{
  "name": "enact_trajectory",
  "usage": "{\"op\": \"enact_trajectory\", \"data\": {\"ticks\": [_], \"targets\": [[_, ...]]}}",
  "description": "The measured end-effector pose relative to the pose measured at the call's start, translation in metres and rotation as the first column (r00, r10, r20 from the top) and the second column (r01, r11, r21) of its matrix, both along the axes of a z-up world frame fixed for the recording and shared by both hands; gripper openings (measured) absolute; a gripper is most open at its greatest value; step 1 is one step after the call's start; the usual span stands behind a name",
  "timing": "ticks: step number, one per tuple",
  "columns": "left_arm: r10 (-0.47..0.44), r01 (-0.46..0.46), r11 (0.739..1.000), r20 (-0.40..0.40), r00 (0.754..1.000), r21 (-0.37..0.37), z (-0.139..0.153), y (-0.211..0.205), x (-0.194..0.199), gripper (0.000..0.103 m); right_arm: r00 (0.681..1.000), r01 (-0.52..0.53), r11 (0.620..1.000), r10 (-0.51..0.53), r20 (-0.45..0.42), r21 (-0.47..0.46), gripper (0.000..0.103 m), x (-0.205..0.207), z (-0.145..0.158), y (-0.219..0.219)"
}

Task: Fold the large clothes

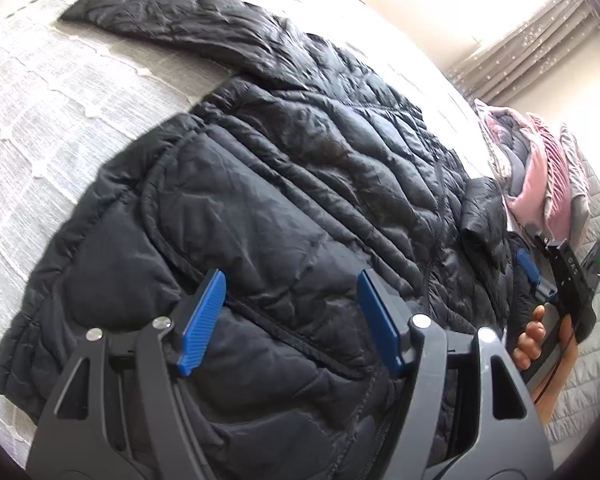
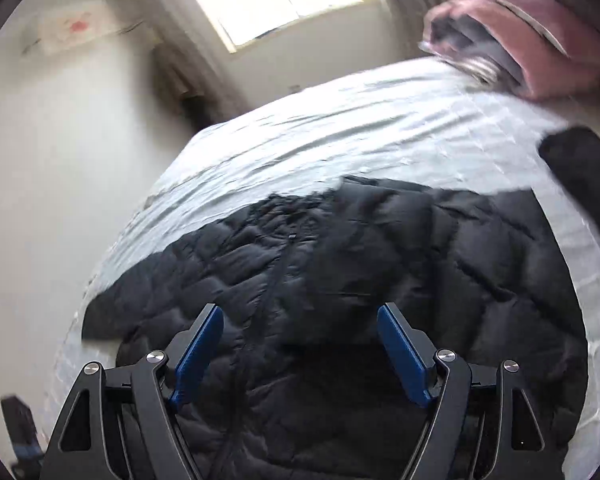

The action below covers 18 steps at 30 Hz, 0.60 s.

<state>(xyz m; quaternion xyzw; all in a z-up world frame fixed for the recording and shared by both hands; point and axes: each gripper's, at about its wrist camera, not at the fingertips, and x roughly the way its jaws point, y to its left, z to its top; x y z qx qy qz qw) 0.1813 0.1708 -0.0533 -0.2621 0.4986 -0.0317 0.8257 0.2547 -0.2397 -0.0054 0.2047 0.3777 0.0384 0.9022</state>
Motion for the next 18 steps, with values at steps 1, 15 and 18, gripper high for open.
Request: {"op": "enact_trajectory", "data": {"ticks": [1, 15, 18], "targets": [[0.011, -0.011, 1.000, -0.002, 1.000, 0.020, 0.000, 0.001, 0.000, 0.069, 0.997, 0.064, 0.997, -0.063, -0.046, 0.035, 0.080, 0.003, -0.010, -0.017], [0.032, -0.031, 0.998, -0.024, 0.999, 0.053, -0.005, 0.004, 0.003, 0.069, 0.989, 0.134, 0.986, -0.126, -0.082, 0.099, 0.038, 0.050, -0.025, -0.010], [0.032, -0.031, 0.998, -0.031, 0.999, 0.047, -0.007, 0.005, 0.005, 0.069, 0.998, 0.055, 0.998, -0.055, -0.024, -0.014, 0.028, 0.062, -0.008, 0.026]]}}
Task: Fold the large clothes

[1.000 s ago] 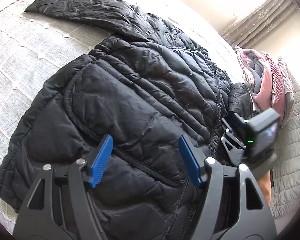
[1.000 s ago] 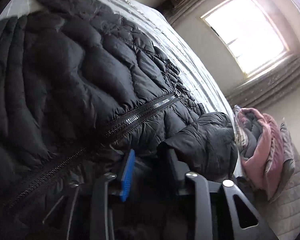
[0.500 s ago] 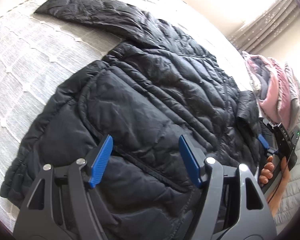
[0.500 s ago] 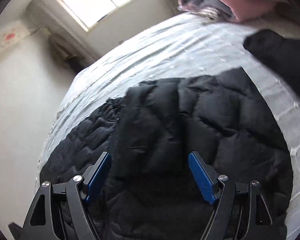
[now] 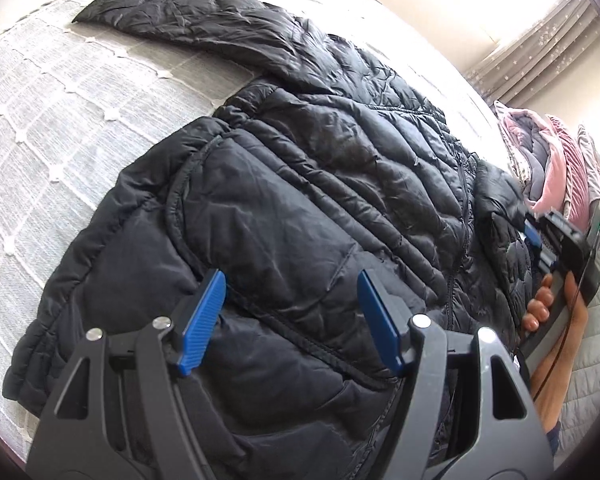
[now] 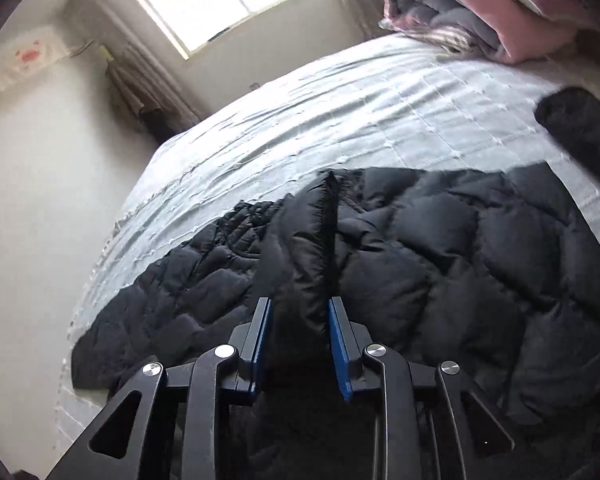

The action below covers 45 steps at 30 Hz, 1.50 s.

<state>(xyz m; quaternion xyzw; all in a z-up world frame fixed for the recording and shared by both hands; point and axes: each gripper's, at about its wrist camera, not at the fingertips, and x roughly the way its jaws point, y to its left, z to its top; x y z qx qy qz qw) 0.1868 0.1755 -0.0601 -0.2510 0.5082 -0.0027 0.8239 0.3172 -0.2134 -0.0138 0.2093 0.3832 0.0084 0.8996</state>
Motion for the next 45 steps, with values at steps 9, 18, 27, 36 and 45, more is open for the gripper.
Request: {"op": "enact_trajectory", "data": {"ticks": [9, 18, 27, 36, 45], "targets": [[0.017, -0.017, 1.000, 0.006, 1.000, -0.020, 0.001, 0.008, 0.001, 0.069, 0.973, -0.232, 0.952, 0.224, -0.063, -0.202, 0.029, 0.023, -0.027, 0.092], [0.059, -0.060, 0.996, -0.009, 0.998, -0.069, -0.003, 0.030, 0.005, 0.069, 0.865, -0.481, 0.770, 0.495, -0.083, -0.419, 0.073, -0.012, -0.033, 0.177], [0.064, -0.064, 0.993, -0.011, 0.998, -0.095, -0.004, 0.035, 0.005, 0.069, 0.840, -0.519, 0.820, 0.542, 0.033, -0.243, 0.089, -0.039, -0.001, 0.152], [0.077, -0.077, 0.992, -0.011, 0.997, -0.098, -0.005, 0.039, 0.005, 0.069, 0.839, -0.482, 0.784, 0.541, 0.051, -0.390, 0.090, -0.044, 0.001, 0.188], [0.091, -0.092, 0.988, -0.017, 0.996, -0.125, -0.006, 0.049, 0.005, 0.069, 0.830, -0.487, 0.816, 0.543, 0.126, -0.310, 0.090, -0.036, 0.027, 0.210]]}}
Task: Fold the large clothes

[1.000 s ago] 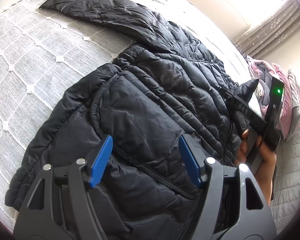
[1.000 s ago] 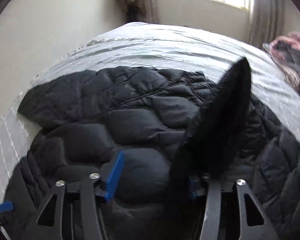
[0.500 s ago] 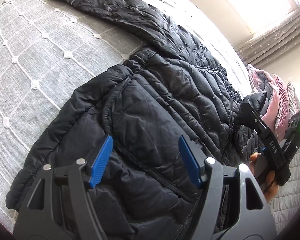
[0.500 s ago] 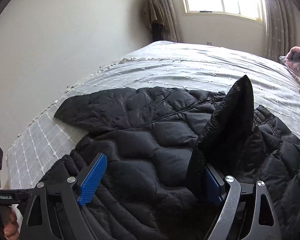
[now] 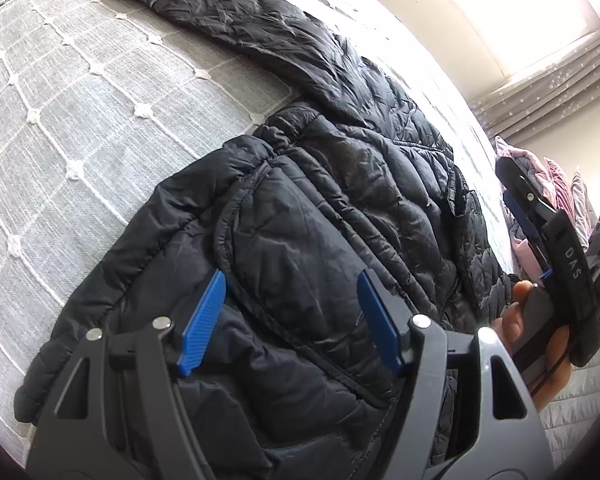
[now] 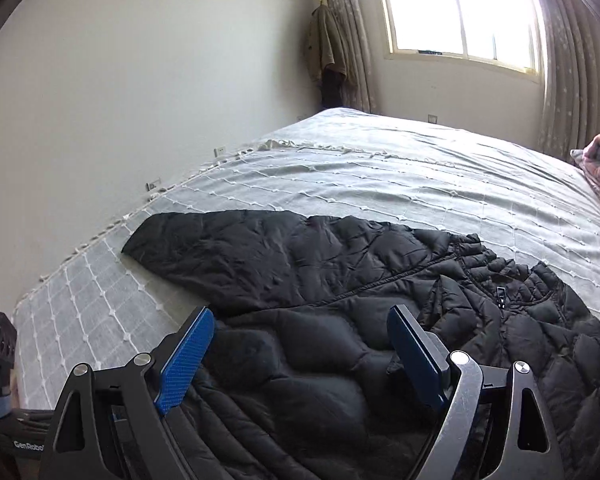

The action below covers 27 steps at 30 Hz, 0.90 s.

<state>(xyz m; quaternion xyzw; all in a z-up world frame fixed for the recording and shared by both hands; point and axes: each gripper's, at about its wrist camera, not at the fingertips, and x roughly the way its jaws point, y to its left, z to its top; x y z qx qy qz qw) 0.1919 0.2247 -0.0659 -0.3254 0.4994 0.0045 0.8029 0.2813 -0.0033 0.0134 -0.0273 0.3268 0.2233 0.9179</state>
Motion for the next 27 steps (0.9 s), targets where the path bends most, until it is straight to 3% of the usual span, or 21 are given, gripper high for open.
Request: {"op": "enact_trajectory", "data": {"ticks": [5, 8, 11, 15, 18, 20, 22, 24, 26, 27], "targets": [[0.045, -0.045, 0.999, -0.011, 0.999, -0.024, -0.004, 0.020, 0.002, 0.069, 0.982, 0.102, 0.993, -0.109, -0.153, -0.052, 0.090, -0.002, -0.017, -0.039], [0.082, -0.083, 0.994, -0.019, 0.996, -0.075, 0.000, 0.040, 0.000, 0.069, 0.962, 0.153, 0.985, -0.166, -0.217, -0.076, 0.090, -0.027, -0.023, -0.081], [0.142, -0.142, 0.986, -0.007, 0.990, -0.083, 0.011, 0.068, 0.004, 0.069, 0.930, 0.253, 0.963, -0.267, -0.252, -0.088, 0.090, -0.072, -0.017, -0.134], [0.248, -0.251, 0.964, -0.038, 0.968, -0.093, 0.009, 0.119, 0.032, 0.069, 0.857, 0.412, 0.911, -0.380, -0.348, 0.018, 0.090, -0.143, -0.019, -0.203], [0.283, -0.293, 0.942, -0.082, 0.956, -0.161, -0.009, 0.152, 0.067, 0.069, 0.853, 0.448, 0.894, -0.418, -0.312, 0.025, 0.090, -0.183, -0.025, -0.232], [0.294, -0.312, 0.927, -0.117, 0.949, -0.208, -0.022, 0.171, 0.089, 0.069, 0.787, 0.546, 0.834, -0.544, -0.291, -0.084, 0.090, -0.192, -0.036, -0.259], [0.348, -0.364, 0.907, -0.109, 0.931, -0.212, -0.030, 0.190, 0.101, 0.069, 0.732, 0.602, 0.790, -0.604, -0.316, -0.116, 0.090, -0.190, -0.039, -0.286], [0.440, -0.449, 0.855, -0.095, 0.893, -0.258, -0.040, 0.204, 0.105, 0.070, 0.679, 0.653, 0.748, -0.648, -0.345, -0.120, 0.090, -0.194, -0.039, -0.312], [0.463, -0.472, 0.828, -0.106, 0.880, -0.302, -0.054, 0.205, 0.118, 0.074, 0.661, 0.661, 0.736, -0.662, -0.354, -0.146, 0.089, -0.197, -0.043, -0.326], [0.482, -0.486, 0.825, -0.090, 0.871, -0.287, -0.053, 0.204, 0.122, 0.082, 0.644, 0.670, 0.725, -0.674, -0.363, -0.159, 0.089, -0.197, -0.048, -0.334]]}}
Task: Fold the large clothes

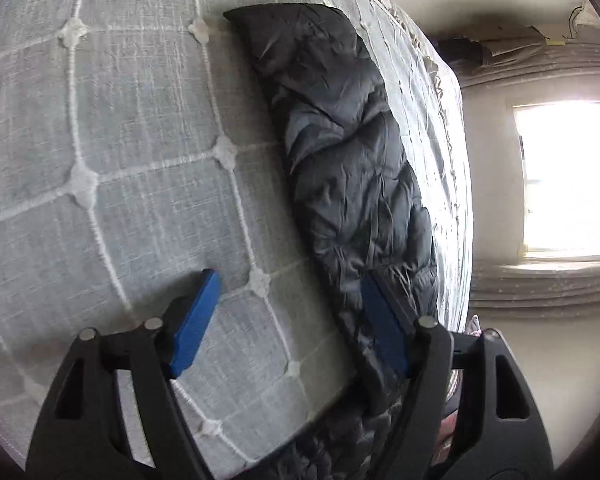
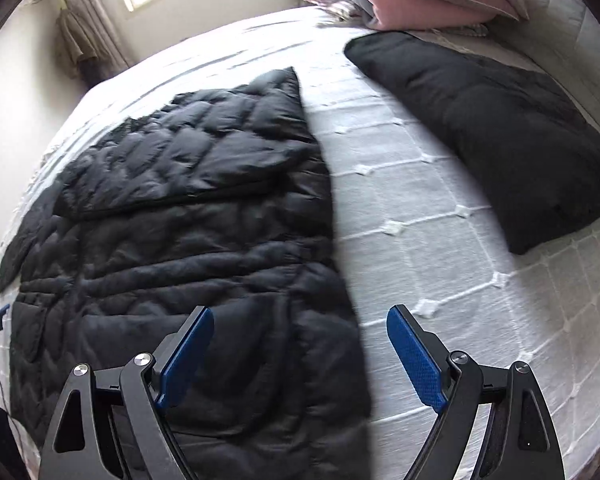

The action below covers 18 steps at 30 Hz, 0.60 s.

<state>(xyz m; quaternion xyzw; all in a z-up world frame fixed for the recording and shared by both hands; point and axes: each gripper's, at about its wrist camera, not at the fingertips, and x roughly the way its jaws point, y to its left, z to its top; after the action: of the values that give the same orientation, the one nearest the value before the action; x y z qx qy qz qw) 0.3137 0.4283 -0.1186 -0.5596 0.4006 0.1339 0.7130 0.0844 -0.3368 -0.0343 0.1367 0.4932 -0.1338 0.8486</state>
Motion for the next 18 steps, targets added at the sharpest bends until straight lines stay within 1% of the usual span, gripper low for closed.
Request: {"op": "enact_trajectory", "data": {"ticks": [1, 2, 3, 4, 5, 6, 7, 8, 9, 10, 11, 12, 13, 14, 16, 18], "targets": [[0.018, -0.019, 0.999, 0.021, 1.000, 0.028, 0.006, -0.002, 0.003, 0.083, 1.000, 0.016, 1.000, -0.015, -0.017, 0.011, 0.086, 0.001, -0.006, -0.005], [0.027, -0.030, 0.997, 0.045, 0.999, 0.068, 0.012, -0.005, 0.009, 0.083, 0.999, 0.025, 0.999, -0.024, -0.027, 0.044, 0.074, 0.001, -0.013, -0.010], [0.027, -0.031, 0.994, 0.035, 0.999, 0.105, 0.016, -0.009, 0.017, 0.083, 0.999, 0.025, 0.996, -0.023, -0.028, 0.090, 0.066, 0.000, -0.018, -0.015], [0.031, -0.034, 0.991, 0.022, 0.999, 0.131, 0.016, -0.013, 0.024, 0.083, 1.000, 0.013, 0.986, -0.008, -0.027, 0.166, 0.048, 0.001, -0.025, -0.017], [0.036, -0.035, 0.986, -0.003, 0.999, 0.163, 0.015, -0.018, 0.031, 0.082, 0.999, -0.004, 0.978, 0.011, -0.032, 0.207, 0.040, 0.002, -0.029, -0.015], [0.043, -0.038, 0.980, -0.022, 0.999, 0.196, 0.012, -0.022, 0.036, 0.082, 0.999, -0.015, 0.981, 0.022, -0.031, 0.192, 0.038, 0.003, -0.030, -0.012], [0.060, -0.052, 0.968, -0.025, 0.998, 0.247, 0.015, -0.027, 0.039, 0.078, 0.999, -0.034, 0.987, 0.039, -0.028, 0.155, 0.031, 0.003, -0.028, -0.007], [0.072, -0.062, 0.959, -0.024, 0.997, 0.276, 0.016, -0.029, 0.040, 0.069, 0.998, -0.050, 0.989, 0.053, -0.023, 0.141, 0.019, 0.003, -0.027, -0.003], [0.073, -0.066, 0.955, -0.014, 0.997, 0.288, 0.017, -0.029, 0.042, 0.033, 0.998, -0.057, 0.989, 0.060, -0.018, 0.139, 0.016, 0.003, -0.026, -0.002], [0.068, -0.062, 0.962, -0.016, 0.998, 0.267, 0.015, -0.028, 0.044, 0.003, 0.998, -0.059, 0.990, 0.062, -0.017, 0.128, 0.013, 0.003, -0.025, -0.002], [0.082, -0.077, 0.965, -0.011, 0.997, 0.249, 0.014, -0.025, 0.042, 0.004, 0.998, -0.062, 0.992, 0.065, -0.018, 0.106, 0.011, 0.003, -0.023, -0.002], [0.109, -0.110, 0.965, 0.017, 0.994, 0.240, 0.016, -0.022, 0.036, 0.004, 0.997, -0.069, 0.993, 0.071, -0.020, 0.092, 0.010, 0.003, -0.023, -0.002], [0.136, -0.148, 0.959, 0.064, 0.989, 0.242, 0.022, -0.019, 0.026, 0.004, 0.996, -0.079, 0.994, 0.081, -0.024, 0.078, 0.010, 0.004, -0.023, -0.001], [0.143, -0.167, 0.952, 0.110, 0.984, 0.255, 0.028, -0.017, 0.016, 0.004, 0.996, -0.087, 0.994, 0.089, -0.027, 0.066, 0.009, 0.005, -0.023, 0.000], [0.132, -0.167, 0.939, 0.135, 0.982, 0.299, 0.041, -0.019, -0.001, 0.003, 0.995, -0.097, 0.995, 0.098, -0.027, 0.036, 0.009, 0.008, -0.023, 0.002], [0.118, -0.163, 0.934, 0.155, 0.981, 0.319, 0.050, -0.019, -0.019, 0.003, 0.993, -0.115, 0.993, 0.115, -0.031, -0.010, 0.008, 0.010, -0.022, 0.003]]}}
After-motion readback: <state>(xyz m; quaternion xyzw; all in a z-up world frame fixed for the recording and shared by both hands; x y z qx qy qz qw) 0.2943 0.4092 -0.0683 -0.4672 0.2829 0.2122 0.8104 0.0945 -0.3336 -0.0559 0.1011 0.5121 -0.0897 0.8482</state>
